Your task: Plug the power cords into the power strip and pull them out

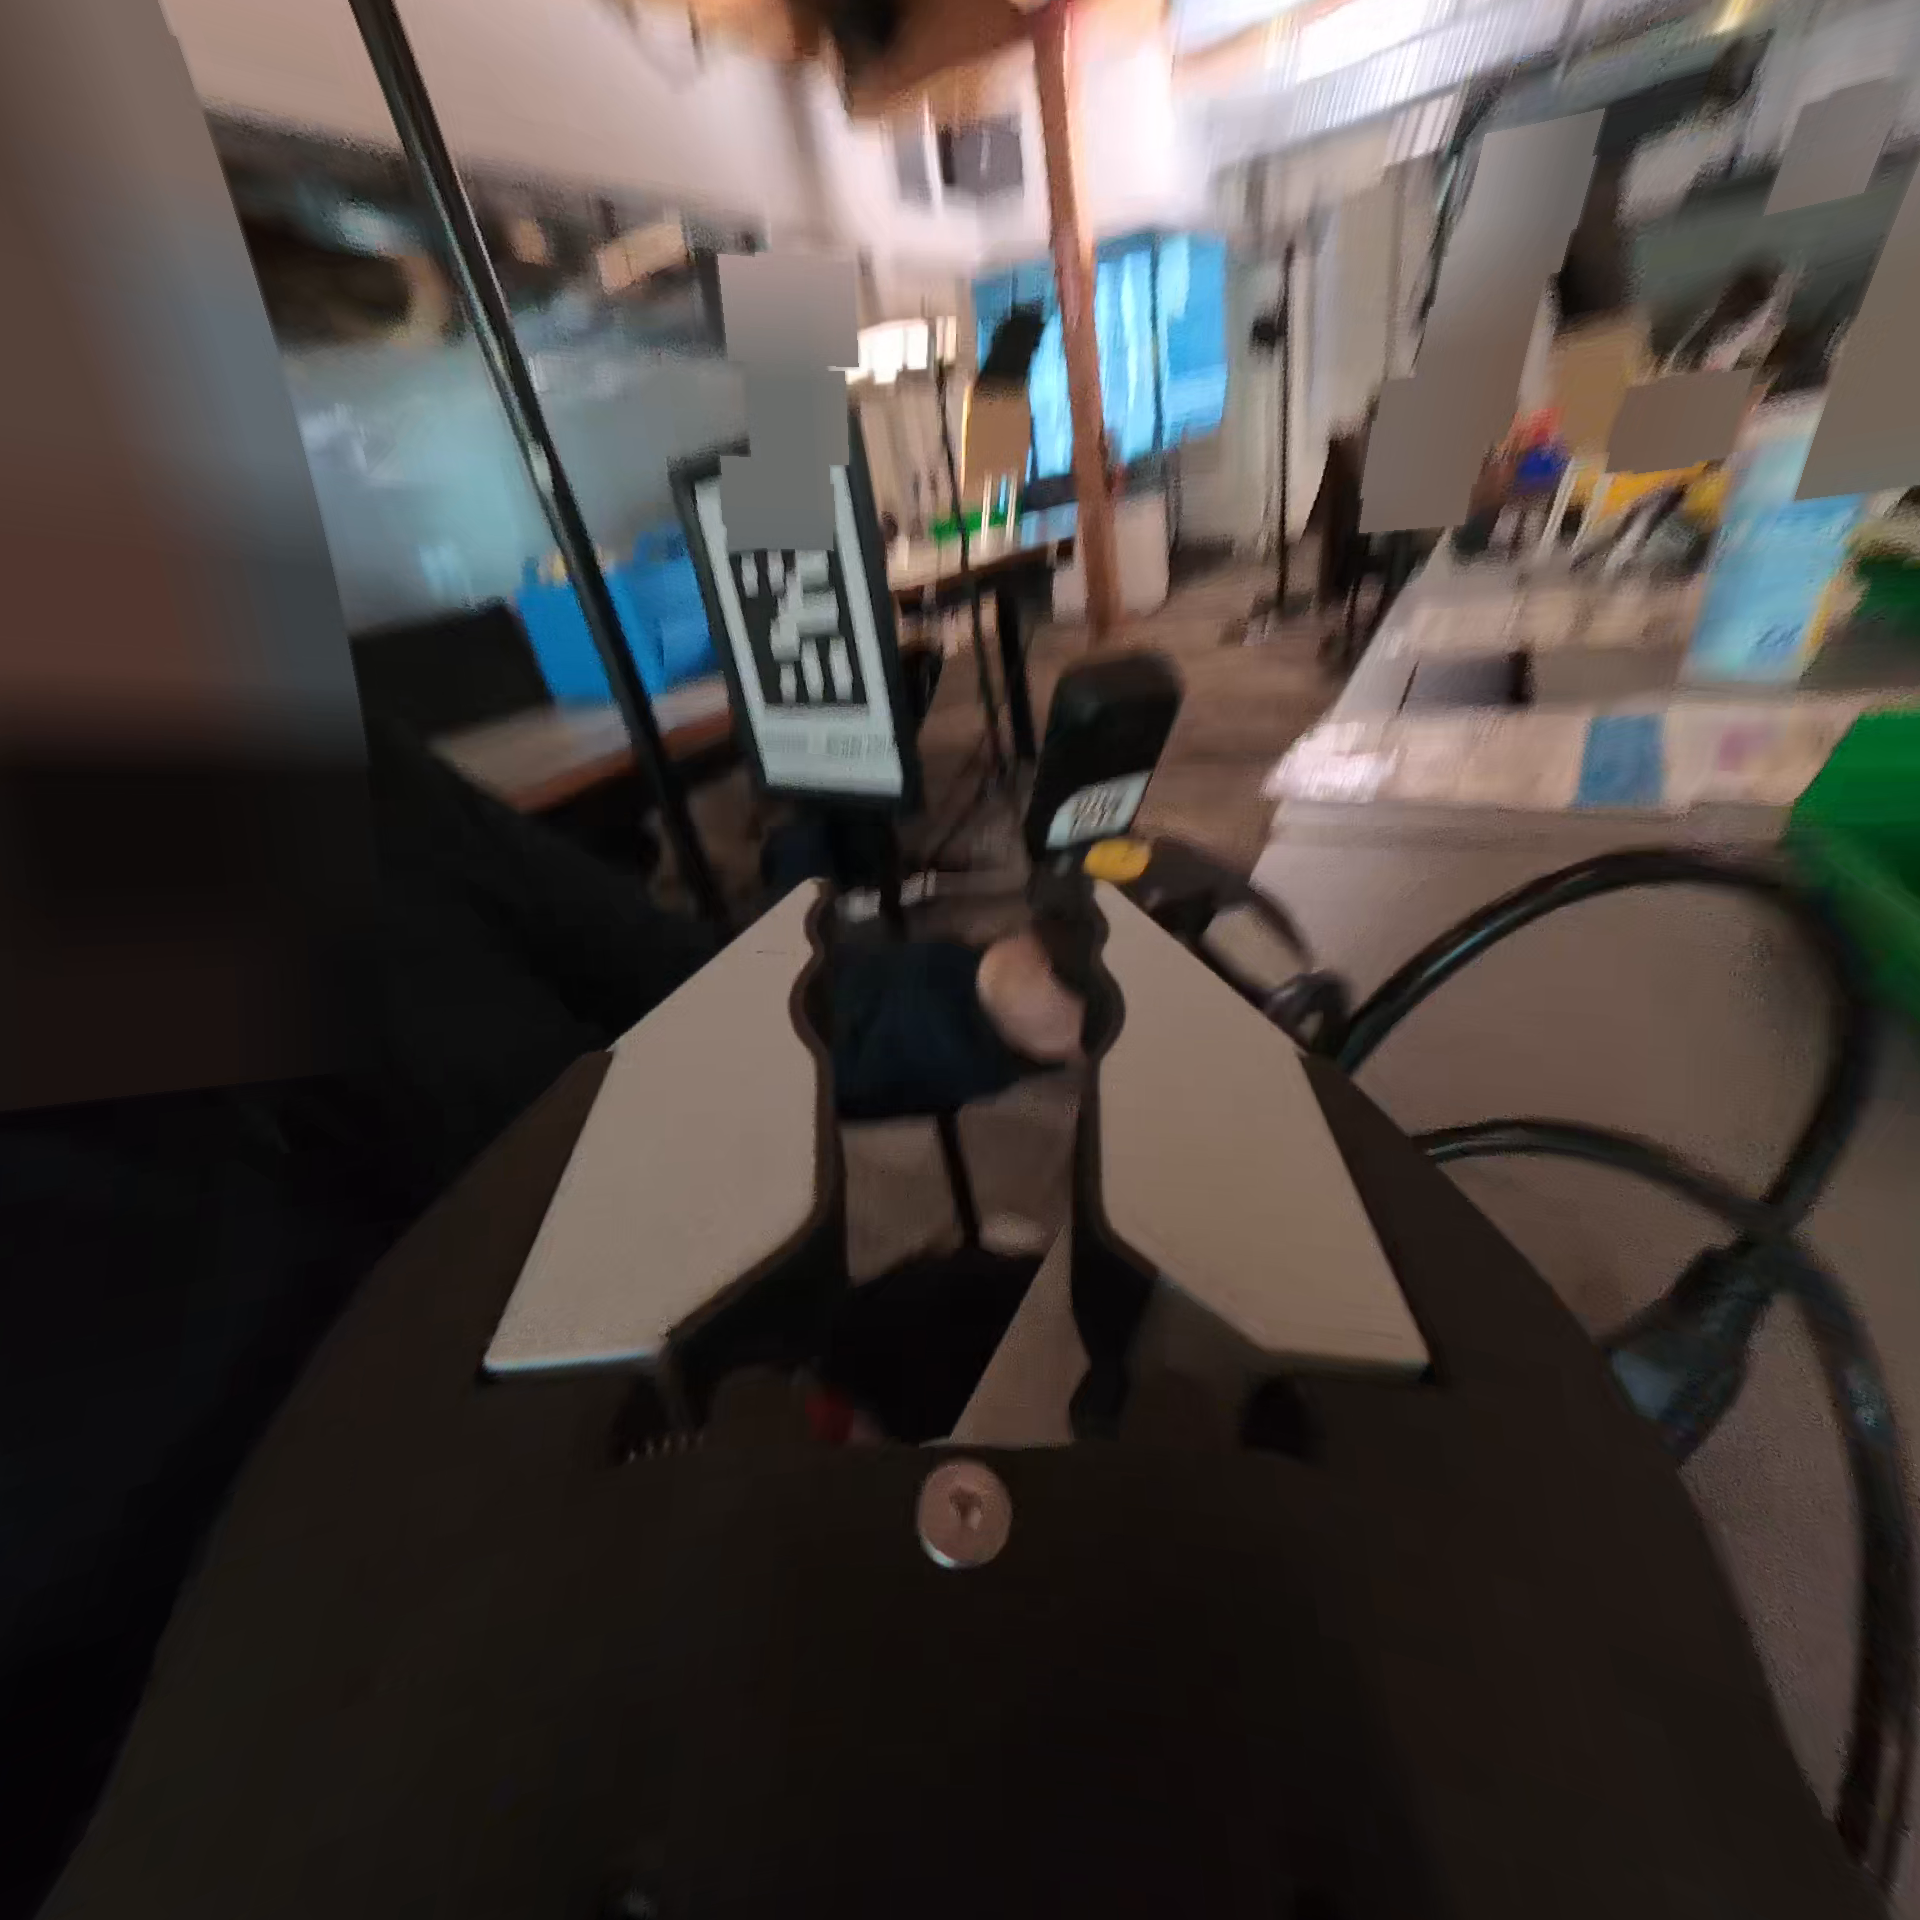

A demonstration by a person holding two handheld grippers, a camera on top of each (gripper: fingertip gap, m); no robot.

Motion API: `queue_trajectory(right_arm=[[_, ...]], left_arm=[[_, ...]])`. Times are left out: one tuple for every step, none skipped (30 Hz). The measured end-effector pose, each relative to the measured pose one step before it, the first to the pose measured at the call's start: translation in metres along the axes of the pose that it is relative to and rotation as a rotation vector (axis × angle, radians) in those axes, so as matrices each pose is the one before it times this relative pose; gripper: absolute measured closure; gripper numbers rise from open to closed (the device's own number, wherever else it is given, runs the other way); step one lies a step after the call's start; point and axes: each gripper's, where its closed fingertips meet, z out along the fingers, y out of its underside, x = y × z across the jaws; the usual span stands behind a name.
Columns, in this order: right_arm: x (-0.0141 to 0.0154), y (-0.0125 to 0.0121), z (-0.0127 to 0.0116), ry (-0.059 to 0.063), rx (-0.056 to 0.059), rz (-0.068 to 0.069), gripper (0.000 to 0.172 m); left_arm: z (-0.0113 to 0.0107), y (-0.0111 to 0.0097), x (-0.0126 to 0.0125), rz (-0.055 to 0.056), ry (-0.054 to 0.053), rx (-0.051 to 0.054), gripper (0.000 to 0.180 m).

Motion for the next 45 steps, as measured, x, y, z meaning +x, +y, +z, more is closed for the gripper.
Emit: queue_trajectory(right_arm=[[-0.00476, 0.01422, 0.0117, 0.0046, -0.0916, 0.01, 0.124], [-0.00106, 0.01261, 0.01075, 0.0268, -0.073, 0.0039, 0.125], [0.00262, 0.01021, 0.00875, 0.0478, -0.051, 0.005, 0.132], [0.0055, 0.00812, 0.00641, 0.0596, -0.0345, 0.0144, 0.139], [0.0075, 0.00865, 0.00451, 0.06, -0.0384, 0.0242, 0.143], [0.0084, 0.01008, 0.00303, 0.0576, -0.0511, 0.0234, 0.144], [0.01106, 0.00926, 0.00141, 0.0718, -0.0486, 0.0149, 0.143], [0.01407, 0.00637, -0.00017, 0.0929, -0.0325, 0.0038, 0.143], [0.01447, 0.00401, -0.00111, 0.0987, -0.0192, -0.0094, 0.142], [0.01305, 0.00301, -0.00074, 0.0899, -0.0152, -0.0194, 0.141], [0.01079, 0.0031, 0.00023, 0.0764, -0.0184, -0.0219, 0.141], [0.00647, 0.00278, 0.00223, 0.0501, -0.0166, -0.0206, 0.141], [0.00097, 0.00208, 0.00413, 0.0157, -0.0107, -0.0159, 0.139], [-0.00308, 0.00243, 0.00587, -0.0125, -0.0088, -0.0073, 0.138], [-0.00432, 0.00257, 0.00707, -0.0277, -0.0048, 0.0042, 0.137], [-0.00164, 0.001, 0.00656, -0.0219, 0.0106, 0.0167, 0.134], [0.0016, -0.00101, 0.00457, -0.0114, 0.0295, 0.0219, 0.133], [0.0015, -0.00081, 0.00351, -0.0184, 0.032, 0.0205, 0.133], [-0.00002, 0.00042, 0.00337, -0.0288, 0.0252, 0.0222, 0.132], [-0.00091, 0.00072, 0.003, -0.0333, 0.0219, 0.022, 0.132], [-0.00166, 0.00017, 0.00168, -0.035, 0.0227, 0.0182, 0.133], [-0.00177, -0.0005, 0.00034, -0.0322, 0.0208, 0.0151, 0.14], [-0.00155, -0.0002, -0.0003, -0.0274, 0.011, 0.0139, 0.143], [-0.0024, -0.00012, -0.001, -0.0308, 0.0036, 0.0126, 0.145], [-0.00357, -0.00048, -0.00127, -0.0362, 0.0032, 0.0093, 0.148], [-0.00371, -0.00064, -0.00118, -0.0364, 0.0081, 0.0084, 0.152], [-0.0031, -0.00092, -0.00046, -0.0326, 0.0141, 0.0142, 0.156], [-0.00213, -0.00103, 0.00017, -0.0281, 0.0186, 0.0218, 0.158], [-0.00153, -0.00153, 0.00029, -0.0257, 0.0204, 0.0279, 0.16], [-0.00099, -0.00115, 0.0001, -0.0223, 0.0154, 0.0272, 0.161], [-0.00067, -0.00055, -0.00025, -0.0164, 0.0079, 0.0197, 0.161], [-0.0005, -0.00017, -0.00035, -0.01, 0.0035, 0.0099, 0.161], [-0.00034, -0.00023, -0.00032, -0.0031, 0.0022, 0.0011, 0.161], [-0.00053, -0.00026, -0.00014, -0.0006, 0.0014, -0.0047, 0.161], [-0.00055, -0.00049, -0.00021, -0.0002, 0.0006, -0.0072, 0.161], [-0.0002, -0.00102, -0.00052, 0.0022, 0.0039, -0.0073, 0.161], [0.00036, -0.00126, -0.00102, 0.0054, 0.0053, -0.0055, 0.16], [0.00088, -0.0004, -0.00134, 0.005, -0.0001, -0.0021, 0.159], [0.00076, 0.00014, -0.00137, 0.0016, -0.0024, 0.0002, 0.159], [0.00024, 0.00004, -0.00128, -0.0009, -0.0019, -0.0006, 0.159], [-0.00021, 0.0002, -0.00072, -0.0016, -0.0031, -0.0025, 0.159], [-0.00061, 0.00022, -0.00002, -0.0027, -0.0029, -0.0041, 0.159], [-0.00132, 0.00001, 0.00054, -0.0058, -0.0015, -0.0052, 0.159], [-0.00205, 0.00016, 0.00104, -0.01, -0.0019, -0.0045, 0.158], [-0.00249, 0.00022, 0.0012, -0.012, -0.0024, -0.0037, 0.157]], left_arm=[[-0.00021, 0.00011, 0.00079, -0.0153, 0.0105, -0.0016, 0.174], [-0.00048, 0.00017, 0.00073, -0.0139, 0.0079, -0.0048, 0.174], [-0.00089, 0.00039, -0.0001, -0.0118, 0.002, -0.0125, 0.174], [-0.00123, 0.00059, -0.00003, -0.0046, -0.0002, -0.0186, 0.174], [-0.00145, 0.00086, -0.00027, 0.0056, -0.0083, -0.0226, 0.174], [-0.00154, 0.00084, -0.00014, 0.0124, -0.0131, -0.0215, 0.174], [-0.00149, 0.00099, 0.00091, 0.0182, -0.0096, -0.0209, 0.174], [-0.00143, 0.00087, 0.00228, 0.0174, 0.0002, -0.0196, 0.174], [-0.00088, 0.00117, 0.00386, 0.0117, 0.0123, -0.0209, 0.173], [-0.00059, 0.00111, 0.00621, 0.0082, 0.0289, -0.0189, 0.173], [-0.00021, 0.00081, 0.00781, 0.0062, 0.0397, -0.015, 0.173], [0.00072, 0.00043, 0.00691, 0.0011, 0.0325, -0.0082, 0.173], [0.00153, -0.00024, 0.00488, 0.0021, 0.0196, -0.0009, 0.172], [0.00214, -0.00054, 0.00256, 0.007, 0.0052, 0.0046, 0.172], [0.0022, -0.00046, 0.00021, 0.0104, -0.0067, 0.0071, 0.172], [0.0013, -0.00021, -0.00132, 0.0104, -0.0132, 0.0064, 0.172], [0.00071, -0.00002, -0.00136, 0.0062, -0.0112, 0.0055, 0.171], [0.00044, 0.00003, -0.00078, 0.0006, -0.0058, 0.0039, 0.171], [0.00033, 0.00037, -0.00076, -0.0001, -0.0048, 0.0013, 0.171], [0.00088, 0.00047, -0.00065, -0.0022, -0.0044, 0.0006, 0.171], [0.00137, 0.00058, -0.00091, -0.0028, -0.0074, 0.0018, 0.171], [0.00094, -0.00081, -0.00076, -0.0029, -0.0068, 0.0124, 0.171], [0.0007, -0.00065, 0.00049, 0.0007, 0.0028, 0.0135, 0.171], [0.00038, -0.00049, 0.0014, 0.0011, 0.0107, 0.0138, 0.171], [0.00005, -0.00067, 0.00183, -0.0007, 0.0177, 0.0149, 0.171], [0.00017, -0.00075, 0.00148, -0.0106, 0.0173, 0.0148, 0.172], [0.00046, -0.00109, 0.00069, -0.0198, 0.0138, 0.0151, 0.172], [0.00058, -0.00131, -0.00017, -0.0238, 0.0078, 0.016, 0.173], [0.0004, -0.0015, -0.00071, -0.0219, 0.0052, 0.018, 0.173], [-0.00013, -0.00119, -0.00003, -0.0169, 0.0091, 0.0163, 0.174], [-0.0002, -0.00024, -0.00049, -0.0108, 0.0083, 0.0085, 0.172], [-0.00016, 0.00011, -0.00124, -0.0114, 0.0018, 0.0031, 0.169], [-0.00034, 0.00006, -0.00113, -0.0075, 0.0019, -0.0008, 0.166], [-0.00059, 0.00016, -0.00093, 0.0006, 0.001, -0.005, 0.163], [-0.00132, 0.00046, -0.00111, 0.0154, -0.0037, -0.0109, 0.16], [-0.00189, 0.00091, -0.00186, 0.0226, -0.0103, -0.0172, 0.156], [-0.0024, 0.00198, -0.001, 0.0241, -0.0061, -0.0246, 0.153], [-0.00267, 0.00348, -0.00087, 0.0244, -0.0054, -0.0316, 0.151], [-0.00229, 0.00356, -0.00103, 0.0186, -0.0062, -0.0266, 0.147], [-0.00137, 0.00232, 0.0002, 0.0075, 0.0007, -0.0132, 0.144], [-0.00082, -0.00042, 0.00192, -0.0074, 0.0125, 0.0056, 0.144], [0.0013, 0.00072, 0.00381, -0.0077, 0.0238, -0.0011, 0.145], [0.00359, 0.00158, 0.00481, -0.0078, 0.0274, -0.0036, 0.145], [0.00528, 0.00277, 0.00659, -0.0035, 0.0349, -0.0078, 0.144], [0.00658, 0.00294, 0.00728, -0.0022, 0.0373, -0.0052, 0.144]])
